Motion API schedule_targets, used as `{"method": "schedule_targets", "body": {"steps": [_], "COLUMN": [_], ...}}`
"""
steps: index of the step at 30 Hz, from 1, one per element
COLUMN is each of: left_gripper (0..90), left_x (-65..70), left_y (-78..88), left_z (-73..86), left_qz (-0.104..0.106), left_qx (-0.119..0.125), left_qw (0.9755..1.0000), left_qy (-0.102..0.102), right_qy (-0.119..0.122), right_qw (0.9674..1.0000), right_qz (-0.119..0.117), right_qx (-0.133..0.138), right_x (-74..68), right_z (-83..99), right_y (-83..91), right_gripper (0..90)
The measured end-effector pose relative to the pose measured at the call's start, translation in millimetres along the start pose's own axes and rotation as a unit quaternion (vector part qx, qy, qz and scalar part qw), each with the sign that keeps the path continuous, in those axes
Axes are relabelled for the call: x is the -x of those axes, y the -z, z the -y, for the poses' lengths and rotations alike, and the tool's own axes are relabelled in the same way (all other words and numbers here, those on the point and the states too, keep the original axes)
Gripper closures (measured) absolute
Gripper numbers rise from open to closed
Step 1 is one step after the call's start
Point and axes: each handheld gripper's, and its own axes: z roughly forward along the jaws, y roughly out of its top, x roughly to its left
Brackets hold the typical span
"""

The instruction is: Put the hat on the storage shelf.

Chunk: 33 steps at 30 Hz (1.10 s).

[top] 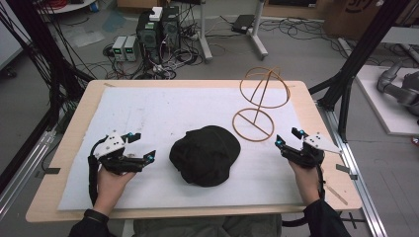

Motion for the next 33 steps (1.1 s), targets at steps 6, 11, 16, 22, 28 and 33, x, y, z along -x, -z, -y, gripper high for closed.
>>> {"method": "schedule_targets", "body": {"steps": [6,11,16,22,28,33], "left_gripper": [15.0,15.1,15.1,15.2,15.2,15.3], "left_x": [-1.0,-2.7,-3.9,-3.7,-4.7,-5.7], "left_y": [0.2,0.8,0.3,-1.8,-3.5,-3.7], "left_z": [0.7,1.2,0.9,0.1,-0.5,0.0], "left_qz": [-0.003,-0.006,-0.009,-0.009,-0.01,-0.011], "left_qx": [-0.001,-0.002,-0.003,-0.002,-0.003,-0.004], "left_qw": [1.0,1.0,0.9999,1.0,0.9999,0.9999], "left_qy": [0.003,0.005,0.005,0.004,0.005,0.005], "right_qy": [0.0,0.003,0.008,0.012,0.019,0.026], "right_qw": [1.0,0.9999,0.9997,0.999,0.9968,0.9929], "right_qz": [-0.004,-0.012,-0.02,-0.04,-0.076,-0.114], "right_qx": [0.002,0.005,0.009,0.014,0.018,0.019], "right_x": [-2.5,-6.9,-11.5,-24.0,-44.3,-67.1], "right_z": [-1.1,-2.2,-3.7,-7.3,-12.2,-17.5], "right_y": [0.7,0.7,2.3,5.2,6.7,6.5], "right_gripper": [32.0,31.9,31.7,31.3,30.1,29.3]}}
